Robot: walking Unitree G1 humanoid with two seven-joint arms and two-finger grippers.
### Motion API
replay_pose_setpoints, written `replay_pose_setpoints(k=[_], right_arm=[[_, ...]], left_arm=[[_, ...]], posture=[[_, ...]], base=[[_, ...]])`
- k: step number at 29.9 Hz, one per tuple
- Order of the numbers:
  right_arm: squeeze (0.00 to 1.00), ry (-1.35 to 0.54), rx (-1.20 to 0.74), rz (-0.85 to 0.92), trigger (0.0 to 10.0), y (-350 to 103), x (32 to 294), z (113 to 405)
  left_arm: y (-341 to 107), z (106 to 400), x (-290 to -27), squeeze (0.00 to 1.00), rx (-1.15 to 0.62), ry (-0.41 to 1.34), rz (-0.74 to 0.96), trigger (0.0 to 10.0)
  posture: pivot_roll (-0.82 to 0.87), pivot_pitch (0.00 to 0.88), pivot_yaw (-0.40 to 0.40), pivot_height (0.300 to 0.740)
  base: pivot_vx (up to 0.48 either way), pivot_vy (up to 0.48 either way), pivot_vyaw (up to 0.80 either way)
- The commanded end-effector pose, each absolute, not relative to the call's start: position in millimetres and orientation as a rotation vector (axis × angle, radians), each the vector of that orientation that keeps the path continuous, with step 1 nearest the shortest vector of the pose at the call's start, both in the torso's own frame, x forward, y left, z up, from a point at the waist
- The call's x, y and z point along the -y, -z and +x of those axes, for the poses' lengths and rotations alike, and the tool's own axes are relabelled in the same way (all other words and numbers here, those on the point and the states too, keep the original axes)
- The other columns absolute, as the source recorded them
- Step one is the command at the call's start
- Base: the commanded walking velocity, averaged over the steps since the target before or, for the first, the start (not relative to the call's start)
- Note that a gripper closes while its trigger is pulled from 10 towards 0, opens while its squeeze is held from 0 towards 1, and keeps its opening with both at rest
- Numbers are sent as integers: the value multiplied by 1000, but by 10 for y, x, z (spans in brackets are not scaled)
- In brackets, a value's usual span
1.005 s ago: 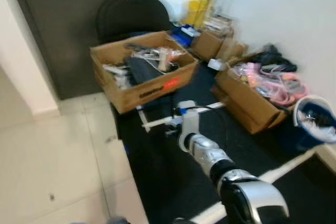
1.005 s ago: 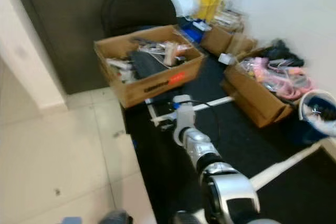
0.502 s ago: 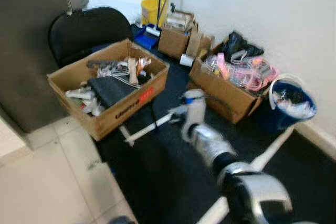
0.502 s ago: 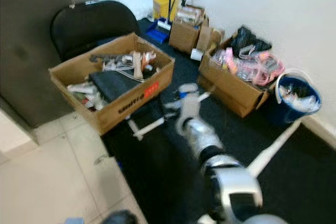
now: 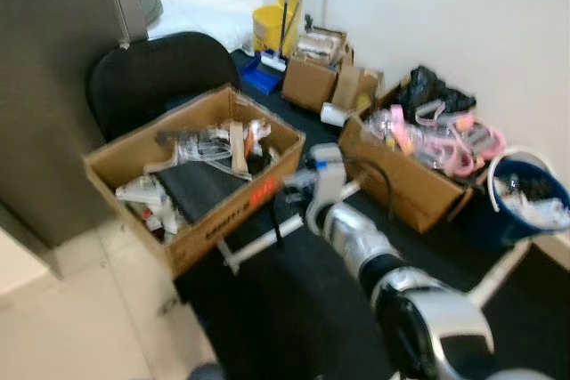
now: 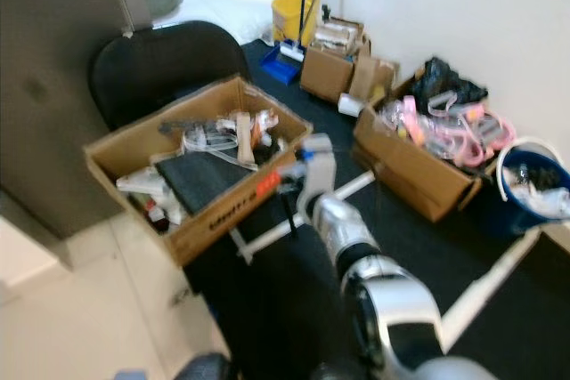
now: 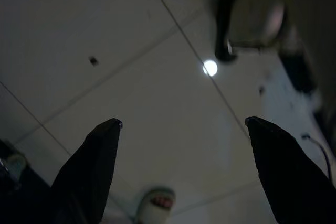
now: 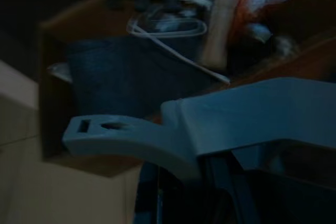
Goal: Picking trash to rubbish bin
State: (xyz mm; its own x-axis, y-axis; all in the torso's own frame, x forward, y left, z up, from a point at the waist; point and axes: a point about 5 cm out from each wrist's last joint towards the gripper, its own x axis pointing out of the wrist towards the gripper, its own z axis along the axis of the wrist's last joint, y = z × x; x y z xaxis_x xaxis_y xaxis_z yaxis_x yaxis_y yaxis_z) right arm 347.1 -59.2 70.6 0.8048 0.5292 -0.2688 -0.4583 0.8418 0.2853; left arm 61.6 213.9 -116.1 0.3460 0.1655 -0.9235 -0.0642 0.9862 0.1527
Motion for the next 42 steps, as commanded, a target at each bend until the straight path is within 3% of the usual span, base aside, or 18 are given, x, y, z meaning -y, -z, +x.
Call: replay_pose_setpoints(k=[1,10,18,19,30,42], right_arm=[[0,-516,-352,211,10000,-690,662,3476],[0,-602,-329,194,10000,-736,547,3462],[0,-818,-218,295,10000,-1034,217,3484],[0,-903,-192,276,10000,-1118,53,3454],[0,-1073,-219,186,10000,-1110,-413,3226],[0,-1157,-255,111,10000,-1068,-681,3048]], left_arm=[[1174,566,-2113,0,-1222,-157,80,10000],[1177,559,-2102,0,-1225,-174,68,10000],[1182,553,-2081,0,-1230,-168,70,10000],[1183,551,-2074,0,-1230,-167,70,10000],[1195,505,-2035,0,-1238,-171,65,10000],[1218,378,-1953,0,-1261,-175,51,10000]], posture=[[139,59,-64,740],[138,61,-65,740],[147,66,-70,740],[155,66,-74,740],[194,76,-93,740],[239,114,-112,740]], base=[[307,0,0],[92,0,0],[0,0,0],[0,0,0],[0,0,0],[0,0,0]])
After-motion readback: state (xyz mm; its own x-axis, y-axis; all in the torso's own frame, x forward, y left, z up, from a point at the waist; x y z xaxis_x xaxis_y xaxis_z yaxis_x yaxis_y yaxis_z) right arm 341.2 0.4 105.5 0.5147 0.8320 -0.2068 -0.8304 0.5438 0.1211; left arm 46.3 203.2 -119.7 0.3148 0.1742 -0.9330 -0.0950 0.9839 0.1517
